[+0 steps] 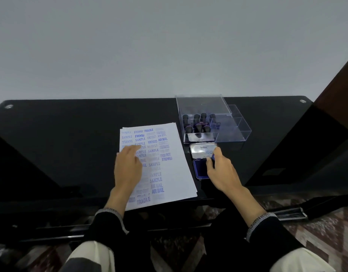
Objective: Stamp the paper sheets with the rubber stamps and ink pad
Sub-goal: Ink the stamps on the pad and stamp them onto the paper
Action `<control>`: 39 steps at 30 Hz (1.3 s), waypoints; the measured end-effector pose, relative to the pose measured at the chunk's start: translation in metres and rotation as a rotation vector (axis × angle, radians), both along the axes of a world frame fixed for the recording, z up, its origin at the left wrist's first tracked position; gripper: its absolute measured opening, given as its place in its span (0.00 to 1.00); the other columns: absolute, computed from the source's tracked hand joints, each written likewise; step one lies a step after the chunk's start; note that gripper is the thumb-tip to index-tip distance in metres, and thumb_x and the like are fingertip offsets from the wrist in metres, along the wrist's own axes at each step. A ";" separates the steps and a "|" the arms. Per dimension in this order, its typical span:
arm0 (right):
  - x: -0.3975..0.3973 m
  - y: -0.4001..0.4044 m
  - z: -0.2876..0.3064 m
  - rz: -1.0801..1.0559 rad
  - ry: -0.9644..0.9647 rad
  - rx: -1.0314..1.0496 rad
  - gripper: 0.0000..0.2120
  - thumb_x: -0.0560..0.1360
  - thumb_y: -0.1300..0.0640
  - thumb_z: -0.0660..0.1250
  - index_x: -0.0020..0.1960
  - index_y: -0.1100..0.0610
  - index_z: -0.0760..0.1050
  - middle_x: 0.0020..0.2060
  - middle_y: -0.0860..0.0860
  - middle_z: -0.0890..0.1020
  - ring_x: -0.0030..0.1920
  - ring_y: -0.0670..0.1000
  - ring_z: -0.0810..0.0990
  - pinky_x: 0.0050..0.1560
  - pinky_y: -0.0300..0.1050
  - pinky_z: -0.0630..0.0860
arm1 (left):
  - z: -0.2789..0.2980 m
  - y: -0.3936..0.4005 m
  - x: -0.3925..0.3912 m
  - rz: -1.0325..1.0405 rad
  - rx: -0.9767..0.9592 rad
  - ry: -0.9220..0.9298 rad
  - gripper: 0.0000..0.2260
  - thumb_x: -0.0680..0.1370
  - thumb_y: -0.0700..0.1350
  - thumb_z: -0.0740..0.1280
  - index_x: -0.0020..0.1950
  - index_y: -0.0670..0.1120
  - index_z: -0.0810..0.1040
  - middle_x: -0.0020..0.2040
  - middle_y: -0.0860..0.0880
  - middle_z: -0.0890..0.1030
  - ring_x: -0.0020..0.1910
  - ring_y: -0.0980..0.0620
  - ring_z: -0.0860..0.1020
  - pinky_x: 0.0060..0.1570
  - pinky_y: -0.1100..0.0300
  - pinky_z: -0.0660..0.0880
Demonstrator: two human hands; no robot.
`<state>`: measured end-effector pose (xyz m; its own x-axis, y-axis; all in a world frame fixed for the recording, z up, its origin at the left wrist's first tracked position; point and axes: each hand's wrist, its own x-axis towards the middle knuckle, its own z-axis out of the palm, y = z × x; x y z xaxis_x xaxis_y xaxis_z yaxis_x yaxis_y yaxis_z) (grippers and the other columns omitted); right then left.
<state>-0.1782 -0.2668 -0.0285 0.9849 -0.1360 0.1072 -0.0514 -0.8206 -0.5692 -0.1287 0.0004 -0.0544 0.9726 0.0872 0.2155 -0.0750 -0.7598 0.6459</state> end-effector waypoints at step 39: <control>0.011 -0.004 0.001 -0.014 0.068 -0.044 0.05 0.81 0.57 0.56 0.47 0.57 0.62 0.31 0.52 0.73 0.29 0.52 0.71 0.26 0.45 0.60 | 0.010 0.017 0.027 0.202 -0.493 0.068 0.14 0.81 0.41 0.63 0.66 0.47 0.66 0.49 0.49 0.78 0.43 0.56 0.78 0.40 0.60 0.76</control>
<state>-0.1672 -0.2711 -0.0270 0.9881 -0.1465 0.0465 -0.1003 -0.8436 -0.5276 -0.1020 0.0170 -0.0443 0.9365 0.3486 0.0388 0.0956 -0.3599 0.9281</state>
